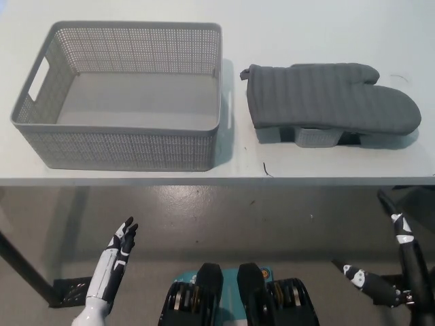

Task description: Usethe right hand to pick up a oven gloves on top of a leveled container and place it into another larger container on the left side

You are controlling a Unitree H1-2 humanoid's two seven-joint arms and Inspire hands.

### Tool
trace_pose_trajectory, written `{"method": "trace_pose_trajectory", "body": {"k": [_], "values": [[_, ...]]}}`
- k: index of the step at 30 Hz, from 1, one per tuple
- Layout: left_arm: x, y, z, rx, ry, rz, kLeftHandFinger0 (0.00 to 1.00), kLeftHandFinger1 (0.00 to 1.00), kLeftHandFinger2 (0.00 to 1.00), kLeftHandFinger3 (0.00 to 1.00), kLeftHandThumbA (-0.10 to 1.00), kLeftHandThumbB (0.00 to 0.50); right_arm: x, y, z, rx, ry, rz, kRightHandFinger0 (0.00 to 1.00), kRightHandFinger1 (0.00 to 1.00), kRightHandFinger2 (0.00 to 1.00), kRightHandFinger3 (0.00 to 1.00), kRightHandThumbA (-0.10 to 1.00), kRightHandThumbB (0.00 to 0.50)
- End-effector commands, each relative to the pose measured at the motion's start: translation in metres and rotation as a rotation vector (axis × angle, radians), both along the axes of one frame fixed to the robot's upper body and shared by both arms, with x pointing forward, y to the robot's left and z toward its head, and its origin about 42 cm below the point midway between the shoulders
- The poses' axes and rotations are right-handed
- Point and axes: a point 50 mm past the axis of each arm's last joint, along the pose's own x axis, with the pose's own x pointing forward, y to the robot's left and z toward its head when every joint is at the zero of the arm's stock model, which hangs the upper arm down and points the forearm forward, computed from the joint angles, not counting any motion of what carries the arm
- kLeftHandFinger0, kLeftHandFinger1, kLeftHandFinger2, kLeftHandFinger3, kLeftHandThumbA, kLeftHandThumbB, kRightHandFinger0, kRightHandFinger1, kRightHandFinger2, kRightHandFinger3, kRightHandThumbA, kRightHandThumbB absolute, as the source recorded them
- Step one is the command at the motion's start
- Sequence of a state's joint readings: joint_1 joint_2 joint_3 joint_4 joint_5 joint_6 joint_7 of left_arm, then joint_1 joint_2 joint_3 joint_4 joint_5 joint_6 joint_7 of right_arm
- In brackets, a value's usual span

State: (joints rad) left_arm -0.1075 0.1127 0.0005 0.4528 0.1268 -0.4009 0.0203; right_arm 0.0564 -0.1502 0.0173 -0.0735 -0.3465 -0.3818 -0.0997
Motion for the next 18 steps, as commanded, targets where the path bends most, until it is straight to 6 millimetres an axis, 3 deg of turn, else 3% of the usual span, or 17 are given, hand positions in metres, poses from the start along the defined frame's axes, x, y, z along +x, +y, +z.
{"method": "trace_pose_trajectory", "body": {"k": [1, 2, 4, 5, 6, 9, 13, 14, 18], "values": [[0.012, 0.006, 0.016, 0.021, -0.105, 0.007, 1.0, 1.0, 1.0, 1.0, 1.0, 0.5, -0.002, -0.007, 0.041, -0.252, -0.211, -0.081, 1.0, 1.0, 1.0, 1.0, 1.0, 0.237], [0.012, 0.004, 0.015, 0.028, -0.101, 0.003, 1.0, 1.0, 1.0, 1.0, 1.0, 0.5, 0.007, -0.013, 0.08, -0.52, -0.207, -0.201, 1.0, 1.0, 1.0, 1.0, 1.0, 0.291], [0.012, 0.003, 0.015, 0.021, -0.096, 0.0, 1.0, 1.0, 1.0, 1.0, 1.0, 0.5, 0.018, -0.015, 0.104, -0.594, -0.209, -0.24, 1.0, 1.0, 1.0, 1.0, 1.0, 0.288], [0.012, 0.003, 0.015, 0.021, -0.096, 0.0, 1.0, 1.0, 1.0, 1.0, 1.0, 0.5, 0.018, -0.015, 0.104, -0.595, -0.208, -0.241, 1.0, 1.0, 1.0, 1.0, 1.0, 0.288], [0.012, 0.003, 0.014, 0.019, -0.096, 0.0, 1.0, 1.0, 1.0, 1.0, 1.0, 0.5, 0.033, -0.015, 0.118, -0.634, -0.208, -0.266, 1.0, 1.0, 1.0, 1.0, 1.0, 0.301], [0.012, 0.002, 0.014, 0.01, -0.094, -0.002, 1.0, 1.0, 1.0, 1.0, 1.0, 0.5, 0.054, -0.013, 0.132, -0.656, -0.198, -0.294, 1.0, 1.0, 1.0, 1.0, 1.0, 0.307], [0.012, 0.002, 0.014, 0.007, -0.091, -0.002, 1.0, 1.0, 1.0, 1.0, 1.0, 0.5, 0.058, -0.012, 0.135, -0.661, -0.189, -0.304, 1.0, 1.0, 1.0, 1.0, 1.0, 0.309], [0.011, 0.0, 0.015, 0.004, -0.094, -0.005, 1.0, 1.0, 1.0, 1.0, 1.0, 0.5, 0.078, -0.008, 0.144, -0.711, -0.136, -0.325, 1.0, 1.0, 1.0, 1.0, 1.0, 0.312], [0.011, 0.0, 0.016, 0.003, -0.091, -0.004, 1.0, 1.0, 1.0, 1.0, 1.0, 0.5, 0.102, -0.005, 0.147, -0.752, -0.086, -0.338, 1.0, 1.0, 1.0, 1.0, 1.0, 0.309]]}}
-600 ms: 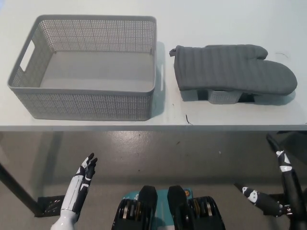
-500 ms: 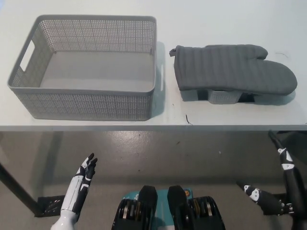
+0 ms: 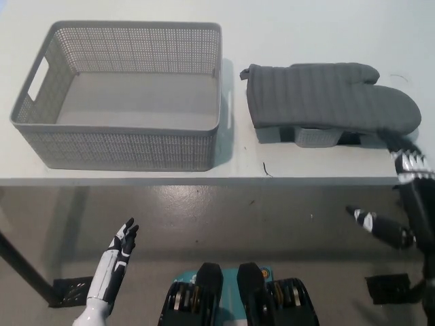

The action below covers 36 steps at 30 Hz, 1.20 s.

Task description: Usethe right hand to pick up a oven gloves on top of a leveled container and place it into another larger container on the left side

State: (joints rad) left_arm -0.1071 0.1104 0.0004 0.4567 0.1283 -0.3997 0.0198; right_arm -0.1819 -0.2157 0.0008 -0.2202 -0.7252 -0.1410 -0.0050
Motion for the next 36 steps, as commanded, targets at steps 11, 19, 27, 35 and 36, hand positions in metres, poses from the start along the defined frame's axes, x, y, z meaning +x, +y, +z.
{"method": "trace_pose_trajectory", "body": {"k": [11, 19, 27, 35, 36], "values": [[0.011, 0.0, 0.017, 0.003, -0.096, -0.009, 1.0, 1.0, 1.0, 1.0, 1.0, 0.5, 0.093, 0.003, 0.051, -0.308, 0.072, -0.315, 1.0, 1.0, 1.0, 1.0, 1.0, 0.347], [0.012, 0.0, 0.015, 0.008, -0.097, -0.009, 1.0, 1.0, 1.0, 1.0, 1.0, 0.5, 0.119, 0.005, 0.046, -0.311, 0.107, -0.346, 1.0, 1.0, 1.0, 1.0, 1.0, 0.37], [0.012, 0.0, 0.015, 0.009, -0.097, -0.013, 1.0, 1.0, 1.0, 1.0, 1.0, 0.5, 0.134, 0.002, 0.035, -0.32, 0.148, -0.362, 1.0, 1.0, 1.0, 1.0, 1.0, 0.372], [0.011, -0.001, 0.015, -0.001, -0.09, -0.025, 1.0, 1.0, 1.0, 1.0, 1.0, 0.5, 0.143, 0.007, 0.026, -0.313, 0.175, -0.364, 1.0, 1.0, 1.0, 1.0, 1.0, 0.362], [0.011, -0.001, 0.015, -0.001, -0.09, -0.024, 1.0, 1.0, 1.0, 1.0, 1.0, 0.5, 0.143, 0.007, 0.026, -0.312, 0.173, -0.364, 1.0, 1.0, 1.0, 1.0, 1.0, 0.367]]}}
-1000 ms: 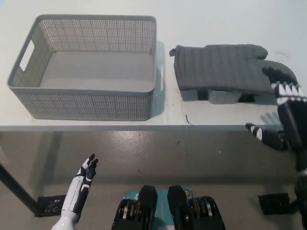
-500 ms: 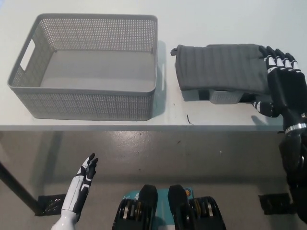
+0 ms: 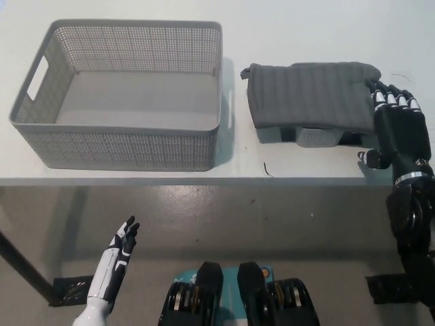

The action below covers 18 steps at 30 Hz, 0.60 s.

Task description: Usethe right hand to pick up a oven gloves on top of a leveled container and place it into another larger container on the left side

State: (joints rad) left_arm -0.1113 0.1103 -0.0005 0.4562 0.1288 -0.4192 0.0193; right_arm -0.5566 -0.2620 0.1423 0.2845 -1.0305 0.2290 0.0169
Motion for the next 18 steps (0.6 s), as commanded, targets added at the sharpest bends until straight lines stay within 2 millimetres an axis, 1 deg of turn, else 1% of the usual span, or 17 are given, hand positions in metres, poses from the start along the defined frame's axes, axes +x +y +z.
{"method": "trace_pose_trajectory", "body": {"k": [1, 6, 7, 8, 11, 16, 18], "values": [[0.01, 0.0, 0.012, 0.001, -0.069, -0.018, 1.0, 1.0, 1.0, 1.0, 1.0, 0.5, 0.016, 0.005, 0.034, 0.0, -0.116, -0.008, 1.0, 1.0, 1.0, 1.0, 1.0, 0.361], [0.01, -0.001, 0.012, 0.018, -0.075, -0.02, 1.0, 1.0, 1.0, 1.0, 1.0, 0.5, 0.021, 0.015, 0.041, 0.018, -0.157, 0.003, 1.0, 1.0, 1.0, 1.0, 1.0, 0.37], [0.015, -0.004, 0.013, 0.023, -0.078, -0.032, 1.0, 1.0, 1.0, 1.0, 1.0, 0.5, 0.021, 0.013, 0.044, 0.022, -0.175, -0.004, 1.0, 1.0, 1.0, 1.0, 1.0, 0.37], [0.015, -0.004, 0.014, 0.023, -0.078, -0.035, 1.0, 1.0, 1.0, 1.0, 1.0, 0.5, 0.021, 0.015, 0.046, 0.031, -0.186, 0.0, 1.0, 1.0, 1.0, 1.0, 1.0, 0.359], [0.015, -0.005, 0.014, 0.025, -0.077, -0.038, 1.0, 1.0, 1.0, 1.0, 1.0, 0.5, 0.022, 0.027, 0.052, 0.057, -0.198, 0.018, 1.0, 1.0, 1.0, 1.0, 1.0, 0.347], [0.014, -0.005, 0.014, 0.026, -0.08, -0.04, 1.0, 1.0, 1.0, 1.0, 1.0, 0.5, 0.024, 0.036, 0.056, 0.057, -0.204, 0.03, 1.0, 1.0, 1.0, 1.0, 1.0, 0.325], [0.013, -0.005, 0.014, 0.029, -0.079, -0.037, 1.0, 1.0, 1.0, 1.0, 1.0, 0.5, 0.028, 0.04, 0.056, 0.057, -0.213, 0.042, 1.0, 1.0, 1.0, 1.0, 1.0, 0.333]]}}
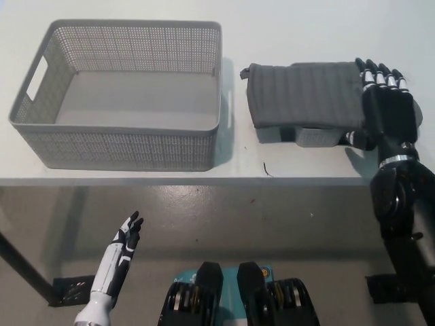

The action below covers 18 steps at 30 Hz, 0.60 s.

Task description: Usethe right hand to pick up a oven gloves on top of a leveled container and place it into another larger container on the left side

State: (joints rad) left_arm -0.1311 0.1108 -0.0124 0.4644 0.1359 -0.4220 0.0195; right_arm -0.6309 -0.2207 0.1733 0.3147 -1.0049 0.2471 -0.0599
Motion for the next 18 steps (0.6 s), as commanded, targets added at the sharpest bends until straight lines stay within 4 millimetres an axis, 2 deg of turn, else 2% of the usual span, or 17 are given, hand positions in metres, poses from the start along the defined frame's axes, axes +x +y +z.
{"method": "trace_pose_trajectory", "body": {"k": [1, 10, 18], "values": [[0.006, 0.0, 0.01, 0.025, -0.069, -0.018, 1.0, 1.0, 1.0, 1.0, 1.0, 0.5, 0.015, 0.011, 0.034, 0.009, -0.121, 0.016, 1.0, 1.0, 1.0, 1.0, 1.0, 0.336], [0.008, 0.0, 0.011, 0.019, -0.072, -0.015, 1.0, 1.0, 1.0, 1.0, 1.0, 0.5, 0.033, 0.008, 0.016, -0.027, -0.076, 0.014, 1.0, 1.0, 1.0, 1.0, 1.0, 0.338], [0.009, 0.0, 0.011, 0.026, -0.074, -0.016, 1.0, 1.0, 1.0, 1.0, 1.0, 0.5, 0.033, 0.001, 0.002, -0.042, -0.033, 0.003, 1.0, 1.0, 1.0, 1.0, 1.0, 0.363]]}}
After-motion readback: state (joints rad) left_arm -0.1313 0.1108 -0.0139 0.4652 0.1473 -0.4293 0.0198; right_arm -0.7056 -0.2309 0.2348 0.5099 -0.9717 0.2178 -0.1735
